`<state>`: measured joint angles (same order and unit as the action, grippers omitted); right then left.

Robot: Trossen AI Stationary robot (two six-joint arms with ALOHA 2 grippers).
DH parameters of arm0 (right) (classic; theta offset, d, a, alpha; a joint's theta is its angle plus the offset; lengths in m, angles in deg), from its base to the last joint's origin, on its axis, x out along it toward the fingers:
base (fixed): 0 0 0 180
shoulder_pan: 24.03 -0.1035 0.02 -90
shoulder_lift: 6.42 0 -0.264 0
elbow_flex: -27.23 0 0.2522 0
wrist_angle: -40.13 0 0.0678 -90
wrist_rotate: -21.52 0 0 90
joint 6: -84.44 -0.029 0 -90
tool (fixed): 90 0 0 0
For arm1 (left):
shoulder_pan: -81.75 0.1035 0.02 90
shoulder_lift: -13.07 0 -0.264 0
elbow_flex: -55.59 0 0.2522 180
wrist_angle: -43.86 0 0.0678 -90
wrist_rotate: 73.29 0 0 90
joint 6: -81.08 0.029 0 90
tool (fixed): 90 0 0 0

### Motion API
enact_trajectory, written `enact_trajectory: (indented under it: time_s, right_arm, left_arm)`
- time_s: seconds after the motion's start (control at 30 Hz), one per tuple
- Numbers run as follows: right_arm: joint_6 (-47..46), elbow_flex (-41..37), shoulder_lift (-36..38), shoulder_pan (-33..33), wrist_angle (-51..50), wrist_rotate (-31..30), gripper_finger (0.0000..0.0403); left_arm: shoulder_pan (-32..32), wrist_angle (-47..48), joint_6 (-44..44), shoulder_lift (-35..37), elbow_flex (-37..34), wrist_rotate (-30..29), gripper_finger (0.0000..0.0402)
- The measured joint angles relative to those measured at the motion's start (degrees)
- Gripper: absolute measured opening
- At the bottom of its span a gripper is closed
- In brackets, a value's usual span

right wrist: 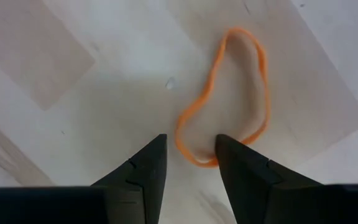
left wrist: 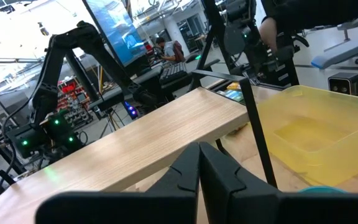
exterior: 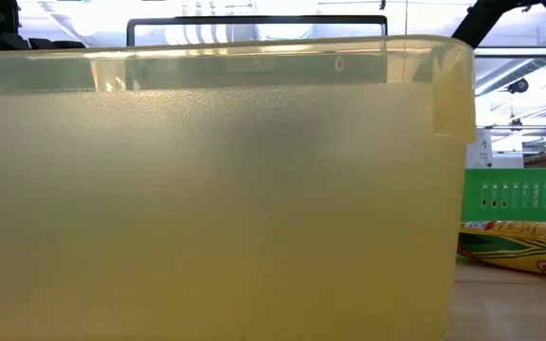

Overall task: Pick & Place Office Desk Supplies
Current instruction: Put the orange rubber band into the green bin

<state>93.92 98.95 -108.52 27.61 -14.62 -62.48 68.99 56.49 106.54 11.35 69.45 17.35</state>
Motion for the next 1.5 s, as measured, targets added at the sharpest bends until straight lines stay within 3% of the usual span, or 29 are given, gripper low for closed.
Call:
enact_trajectory:
  time_s: [0.8, 1.03, 1.5]
  right_arm:
    - [-0.46, 1.90, -1.88, -0.37, 1.24, -0.22, 0.0063]
    - [-0.50, 2.58, -2.00, -0.42, 1.02, -0.39, 0.0013]
    - [-6.09, 6.52, -0.37, -0.73, -5.02, 1.08, 0.0008]
  left_arm:
    - [0.04, 0.00, 0.01, -0.01, 0.00, 0.00, 0.0012]
    - [0.04, 0.01, -0.01, -0.01, 0.00, 0.00, 0.0012]
    - [0.04, 0.01, 0.00, -0.01, 0.01, 0.00, 0.0012]
